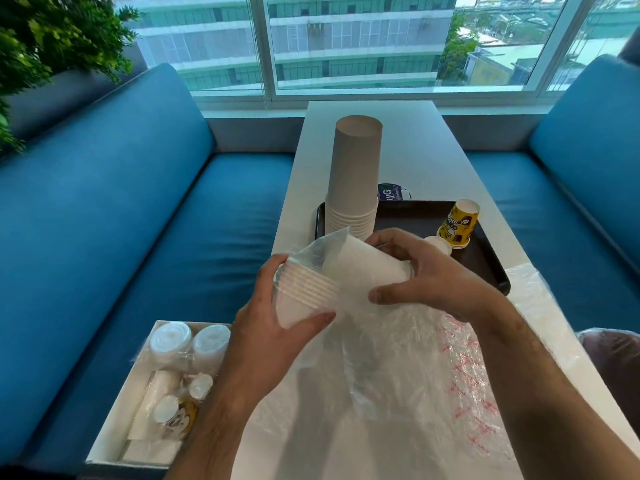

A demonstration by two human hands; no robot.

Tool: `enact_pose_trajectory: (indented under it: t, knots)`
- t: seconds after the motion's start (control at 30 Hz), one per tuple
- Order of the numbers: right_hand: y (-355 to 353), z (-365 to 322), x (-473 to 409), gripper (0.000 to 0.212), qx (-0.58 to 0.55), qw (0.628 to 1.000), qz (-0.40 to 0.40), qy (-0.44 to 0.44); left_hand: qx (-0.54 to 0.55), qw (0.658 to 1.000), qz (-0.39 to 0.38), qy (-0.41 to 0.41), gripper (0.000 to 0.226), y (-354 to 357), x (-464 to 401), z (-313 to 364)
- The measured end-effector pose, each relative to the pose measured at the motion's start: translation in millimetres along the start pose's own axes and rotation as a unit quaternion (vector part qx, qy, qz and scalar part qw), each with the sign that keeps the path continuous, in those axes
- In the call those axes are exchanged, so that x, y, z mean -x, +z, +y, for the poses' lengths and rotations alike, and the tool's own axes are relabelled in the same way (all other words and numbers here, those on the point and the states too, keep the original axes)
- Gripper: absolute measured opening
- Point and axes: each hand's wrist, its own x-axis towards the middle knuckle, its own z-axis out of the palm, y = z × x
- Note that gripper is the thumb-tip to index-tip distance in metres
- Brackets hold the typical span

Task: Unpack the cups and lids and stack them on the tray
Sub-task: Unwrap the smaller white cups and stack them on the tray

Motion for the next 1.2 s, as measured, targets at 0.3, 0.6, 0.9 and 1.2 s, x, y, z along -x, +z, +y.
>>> enact_pose_trajectory:
  t: [0.3,0.6,0.9,1.2]
  knots:
    - [18.1,11.2,-3.4,0.051,-0.002,1.000,-0.003,0.001,0.027,0.999,-0.001,0.018,0.079,6.0,0.5,8.3]
    - [3.1,45.4,-8.1,0.074,0.060,0.981,0.183,0.011,0.016,1.000,0.009,0.015,0.087,7.9,2.2,-0.7]
    - [-15.9,71.1,-11.1,0.071,0.086,0.921,0.375,-0.065,0.007,1.000,0.000,0.016,0.089,8.3,1.1,-3.0]
    - [-41.1,97.2,-25.8,0.077,0.123,0.902,0.414,-0.027,0.000,1.000,-0.014,0.003,0.089,10.1,-1.2,-3.4]
